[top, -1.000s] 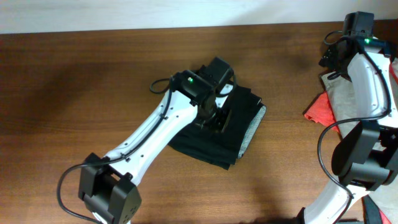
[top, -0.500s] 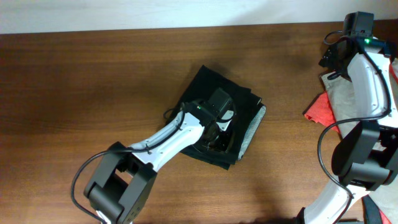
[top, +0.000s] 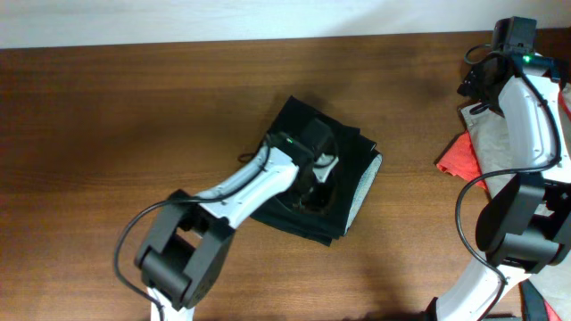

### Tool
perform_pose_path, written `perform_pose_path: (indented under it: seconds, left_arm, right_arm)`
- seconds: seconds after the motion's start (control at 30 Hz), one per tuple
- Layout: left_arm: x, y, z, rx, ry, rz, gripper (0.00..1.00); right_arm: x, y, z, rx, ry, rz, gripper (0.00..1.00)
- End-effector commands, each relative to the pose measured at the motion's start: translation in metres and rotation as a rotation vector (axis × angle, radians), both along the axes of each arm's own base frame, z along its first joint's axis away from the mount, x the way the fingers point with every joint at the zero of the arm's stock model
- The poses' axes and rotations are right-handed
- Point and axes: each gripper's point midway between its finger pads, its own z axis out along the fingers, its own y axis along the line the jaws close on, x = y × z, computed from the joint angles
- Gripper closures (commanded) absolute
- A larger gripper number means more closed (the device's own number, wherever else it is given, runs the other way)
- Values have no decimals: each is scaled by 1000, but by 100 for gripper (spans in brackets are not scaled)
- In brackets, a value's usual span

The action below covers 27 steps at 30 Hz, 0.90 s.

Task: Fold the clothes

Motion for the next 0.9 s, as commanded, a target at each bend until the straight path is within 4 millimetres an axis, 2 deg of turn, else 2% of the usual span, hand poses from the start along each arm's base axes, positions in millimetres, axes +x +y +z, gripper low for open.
perform_pose_path:
  seconds: [0.0,0.03,0.07,0.17,0.27,0.3,0.4,0.5,0.67,0.77,0.87]
  left_arm:
    - [69,44,51,71,-259,126,6]
    - [87,61,56,85,-285,178,1]
    - [99,74,58,88,-301,204,1]
    - [147,139,60,95,-364,318,1]
    - [177,175,63,78,-417,409,1]
    - [182,178,62,76,-435,405,1]
    - [195,167,49,28,-470,323,2]
    - [200,156,11,-14,-424,268,2]
    - [186,130,-40,-145,-261,232,2]
    - [178,118,-46,-206,-210,213,2]
    - [170,109,-48,-254,-168,203,11]
  right_arm:
    - [-1,-4,7,-19,-11,-14,1]
    - [-1,-4,7,-19,-11,-14,1]
    - [-1,-4,7,-19,-11,-14,1]
    - [-1,-4,7,-19,-11,-14,1]
    - [-1,-4,7,-19,-11,-14,1]
    - [-1,-4,7,-19,-11,-14,1]
    - [-1,-4,7,-19,-11,-14,1]
    - [-1,-4,7,-19,-11,-14,1]
    - [-1,-4,7,-19,-11,-14,1]
    - [-1,-4,7,-19,-11,-14,1]
    - [-1,-4,7,-19,-11,-14,1]
